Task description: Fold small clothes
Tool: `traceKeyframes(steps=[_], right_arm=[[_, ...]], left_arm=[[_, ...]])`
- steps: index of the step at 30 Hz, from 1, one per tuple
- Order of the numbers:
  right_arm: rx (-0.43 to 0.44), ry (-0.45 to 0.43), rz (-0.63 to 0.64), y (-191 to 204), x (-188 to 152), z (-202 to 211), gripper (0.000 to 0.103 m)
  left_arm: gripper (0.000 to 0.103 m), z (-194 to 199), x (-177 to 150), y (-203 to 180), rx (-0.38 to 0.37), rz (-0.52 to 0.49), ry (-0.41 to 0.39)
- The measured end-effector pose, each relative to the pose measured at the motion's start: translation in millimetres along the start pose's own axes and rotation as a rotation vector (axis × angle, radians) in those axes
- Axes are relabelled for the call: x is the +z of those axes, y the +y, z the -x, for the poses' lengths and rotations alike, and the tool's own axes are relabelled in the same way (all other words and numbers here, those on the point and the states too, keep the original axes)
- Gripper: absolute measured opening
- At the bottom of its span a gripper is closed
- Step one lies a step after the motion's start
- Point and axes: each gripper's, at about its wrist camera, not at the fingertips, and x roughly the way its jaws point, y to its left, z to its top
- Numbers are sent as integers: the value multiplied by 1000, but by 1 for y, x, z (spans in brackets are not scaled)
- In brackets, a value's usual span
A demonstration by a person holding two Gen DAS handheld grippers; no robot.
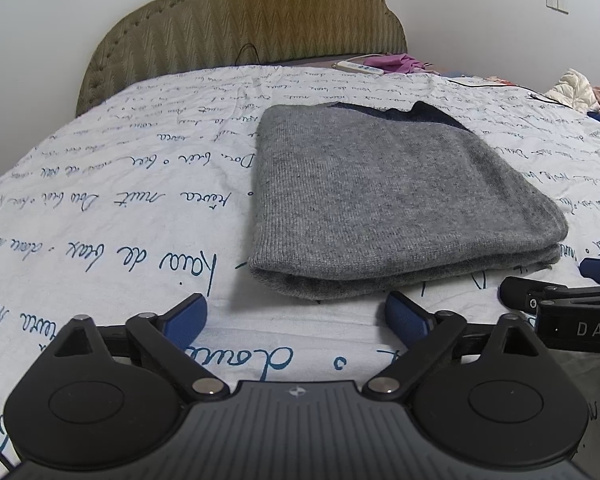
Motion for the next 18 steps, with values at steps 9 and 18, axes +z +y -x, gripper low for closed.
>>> traceKeyframes(steps=[9,18], right_arm=[[0,1,0,0,0,0,103],[-1,0,1,0,0,0,103]], left_arm=[[103,0,1,-3,13,29,29],[103,1,0,-2,13,49,36]])
